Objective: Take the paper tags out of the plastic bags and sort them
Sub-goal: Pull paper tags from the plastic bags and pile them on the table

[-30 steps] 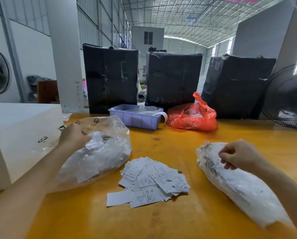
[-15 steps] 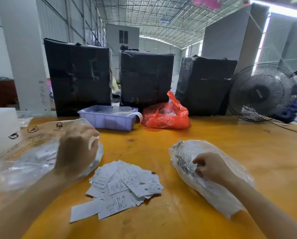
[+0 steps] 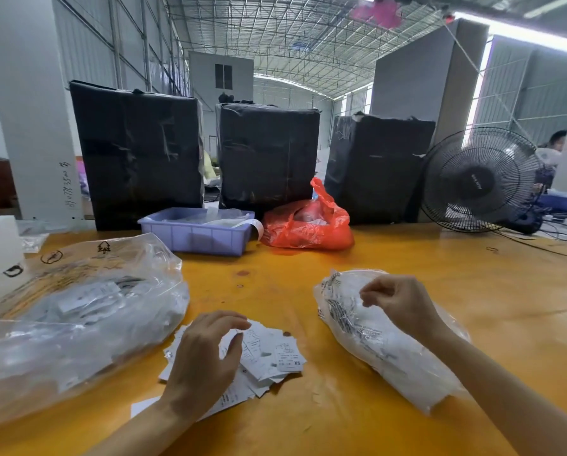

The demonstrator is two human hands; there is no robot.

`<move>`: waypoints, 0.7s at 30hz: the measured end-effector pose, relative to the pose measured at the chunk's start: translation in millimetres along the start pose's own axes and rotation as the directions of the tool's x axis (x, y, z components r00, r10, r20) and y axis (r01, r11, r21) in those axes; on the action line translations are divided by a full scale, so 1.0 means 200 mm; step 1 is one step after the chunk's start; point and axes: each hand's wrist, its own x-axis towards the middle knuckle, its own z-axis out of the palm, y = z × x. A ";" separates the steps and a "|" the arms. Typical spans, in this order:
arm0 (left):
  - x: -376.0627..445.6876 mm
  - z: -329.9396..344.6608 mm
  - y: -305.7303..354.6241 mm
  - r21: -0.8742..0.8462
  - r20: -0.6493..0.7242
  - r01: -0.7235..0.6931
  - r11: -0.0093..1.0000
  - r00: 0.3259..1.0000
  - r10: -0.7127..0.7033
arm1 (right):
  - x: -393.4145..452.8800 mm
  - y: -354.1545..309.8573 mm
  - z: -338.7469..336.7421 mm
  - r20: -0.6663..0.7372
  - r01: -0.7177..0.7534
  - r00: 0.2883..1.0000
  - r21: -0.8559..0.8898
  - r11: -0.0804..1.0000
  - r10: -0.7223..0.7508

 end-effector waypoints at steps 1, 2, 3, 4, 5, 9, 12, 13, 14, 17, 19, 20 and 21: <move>0.00 0.00 0.01 -0.040 -0.010 0.029 0.999 1.000 -0.029 | -0.01 -0.04 0.01 -0.033 -0.001 0.999 0.187 0.982 0.008; 0.00 -0.01 0.02 -0.096 -0.017 0.076 0.992 0.997 -0.078 | -0.02 -0.10 0.03 -0.048 -0.007 0.999 0.361 0.932 0.026; 0.00 -0.01 0.03 -0.166 -0.019 0.134 0.977 0.990 -0.139 | -0.03 -0.17 0.06 -0.037 -0.020 0.998 0.496 0.868 0.044; 0.00 -0.01 0.04 -0.252 0.017 0.197 0.948 0.980 -0.199 | -0.05 -0.24 0.10 0.004 -0.049 0.998 0.591 0.805 0.058; 0.01 -0.02 0.06 -0.344 0.087 0.271 0.899 0.962 -0.257 | -0.07 -0.30 0.15 0.064 -0.090 0.996 0.657 0.749 0.064; 0.02 -0.03 0.11 -0.635 0.375 0.533 0.559 0.845 -0.381 | -0.17 -0.49 0.37 0.212 -0.158 0.977 0.674 0.721 0.015; 0.02 -0.03 0.11 -0.659 0.493 0.637 0.399 0.767 -0.410 | -0.23 -0.53 0.47 0.168 -0.138 0.985 0.682 0.718 0.030; 0.02 -0.03 0.12 -0.654 0.503 0.654 0.381 0.752 -0.426 | -0.24 -0.53 0.49 0.152 -0.134 0.988 0.685 0.716 0.040; 0.02 -0.02 0.12 -0.651 0.500 0.664 0.368 0.740 -0.450 | -0.25 -0.53 0.50 0.143 -0.136 0.988 0.684 0.717 0.050; 0.02 0.00 0.11 -0.680 0.435 0.649 0.341 0.731 -0.526 | -0.28 -0.50 0.52 0.152 -0.166 0.985 0.691 0.704 0.082; 0.02 -0.01 0.10 -0.691 0.400 0.636 0.344 0.732 -0.551 | -0.29 -0.47 0.52 0.171 -0.183 0.981 0.693 0.698 0.087; 0.02 -0.01 0.10 -0.689 0.396 0.632 0.354 0.738 -0.547 | -0.29 -0.46 0.51 0.180 -0.186 0.980 0.683 0.706 0.084; 0.02 -0.01 0.10 -0.684 0.400 0.632 0.366 0.743 -0.536 | -0.29 -0.45 0.51 0.190 -0.190 0.978 0.669 0.718 0.082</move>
